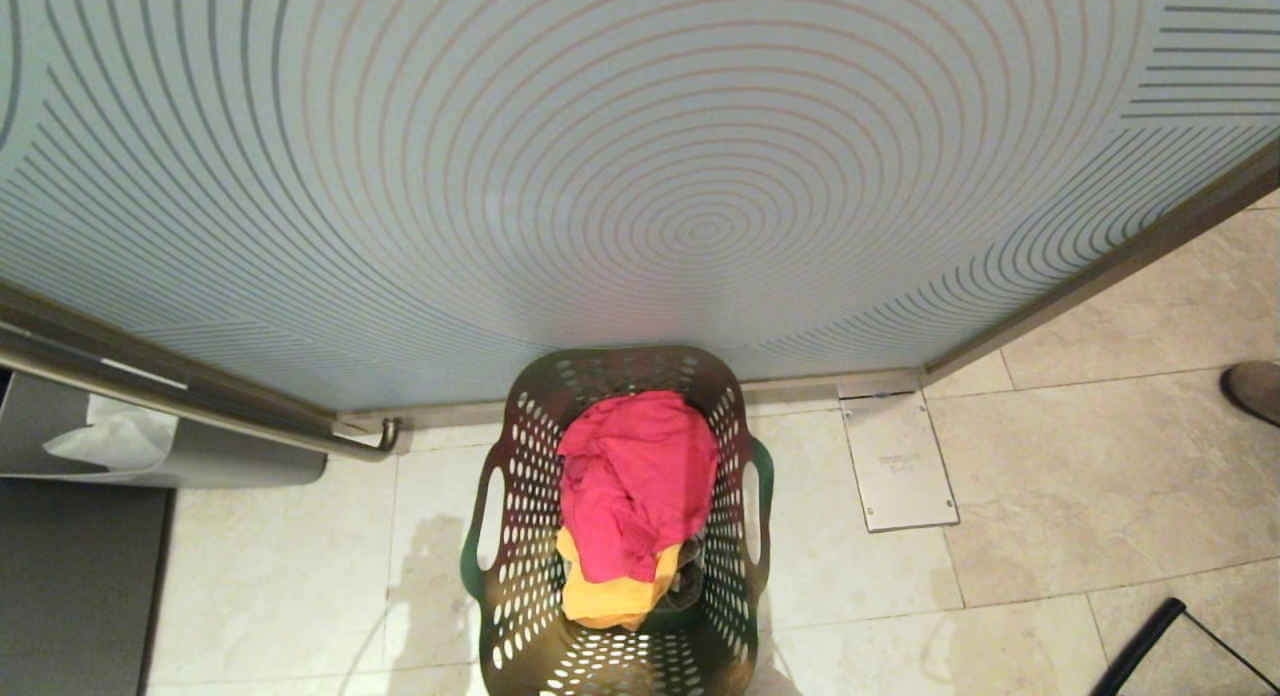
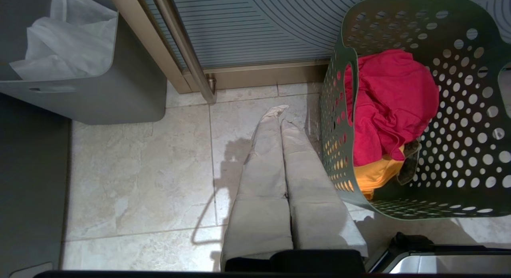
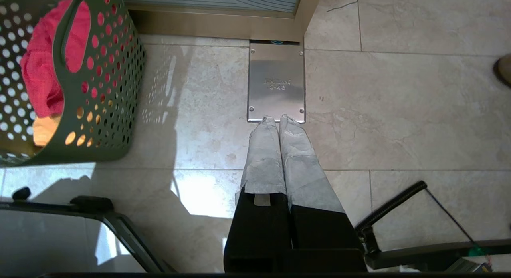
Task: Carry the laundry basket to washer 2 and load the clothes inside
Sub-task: Pick up the clothes basket and put it beside the washing machine
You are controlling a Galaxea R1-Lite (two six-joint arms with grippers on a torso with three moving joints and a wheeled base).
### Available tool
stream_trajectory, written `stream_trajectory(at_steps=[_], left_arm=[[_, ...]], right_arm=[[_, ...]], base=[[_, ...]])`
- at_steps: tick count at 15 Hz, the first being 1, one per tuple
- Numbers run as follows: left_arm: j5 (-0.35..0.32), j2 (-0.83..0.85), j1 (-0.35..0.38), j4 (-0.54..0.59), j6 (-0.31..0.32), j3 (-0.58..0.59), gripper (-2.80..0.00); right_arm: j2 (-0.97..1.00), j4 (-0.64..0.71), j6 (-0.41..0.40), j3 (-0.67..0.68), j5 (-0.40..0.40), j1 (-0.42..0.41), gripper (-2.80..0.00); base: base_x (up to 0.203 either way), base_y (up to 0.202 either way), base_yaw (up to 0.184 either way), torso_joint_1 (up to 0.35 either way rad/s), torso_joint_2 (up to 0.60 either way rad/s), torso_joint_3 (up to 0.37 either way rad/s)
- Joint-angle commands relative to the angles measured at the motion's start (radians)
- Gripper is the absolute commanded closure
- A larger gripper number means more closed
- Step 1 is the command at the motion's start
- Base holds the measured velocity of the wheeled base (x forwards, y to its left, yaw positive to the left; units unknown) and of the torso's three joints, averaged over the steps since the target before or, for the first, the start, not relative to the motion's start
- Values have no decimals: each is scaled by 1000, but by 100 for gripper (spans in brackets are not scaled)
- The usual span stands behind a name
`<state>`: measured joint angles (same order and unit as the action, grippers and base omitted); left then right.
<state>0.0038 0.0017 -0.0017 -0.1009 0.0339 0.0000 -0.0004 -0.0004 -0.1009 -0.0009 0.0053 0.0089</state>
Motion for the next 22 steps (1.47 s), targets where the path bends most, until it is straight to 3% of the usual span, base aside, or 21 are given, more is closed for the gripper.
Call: stream_trajectory(at_steps=[1, 4, 6, 10, 14, 15, 17, 19, 22], left_arm=[[-2, 0, 0, 0, 8, 40, 0], [-5, 9, 0, 10, 5, 11, 0], [-9, 86, 0, 59, 4, -119, 0], [-84, 521, -10, 223, 3, -318, 0], [-192, 902, -28, 235, 7, -332, 0], [-207, 983, -37, 192, 8, -331, 0], [-221, 1121, -73, 73, 6, -331, 0], [-209, 1232, -155, -5, -22, -343, 0], [-130, 1394, -298, -88, -96, -416, 0]], right_arm=[[0, -2, -19, 1, 4, 0, 0], [13, 8, 34, -44, -12, -1, 0], [114, 77, 58, -238, -40, -5, 0], [630, 250, 228, -563, -55, -4, 0], [1055, 184, 345, -666, 47, 23, 0], [1132, 142, 361, -682, 63, 41, -280], [1260, 30, 383, -695, 79, 87, -280], [1368, -100, 392, -686, 88, 123, -280], [1537, -263, 415, -703, 90, 188, -280]], base=[[0, 0, 0, 0, 0, 0], [0, 0, 0, 0, 0, 0], [0, 0, 0, 0, 0, 0], [0, 0, 0, 0, 0, 0], [0, 0, 0, 0, 0, 0], [0, 0, 0, 0, 0, 0], [0, 0, 0, 0, 0, 0], [0, 0, 0, 0, 0, 0], [0, 0, 0, 0, 0, 0]])
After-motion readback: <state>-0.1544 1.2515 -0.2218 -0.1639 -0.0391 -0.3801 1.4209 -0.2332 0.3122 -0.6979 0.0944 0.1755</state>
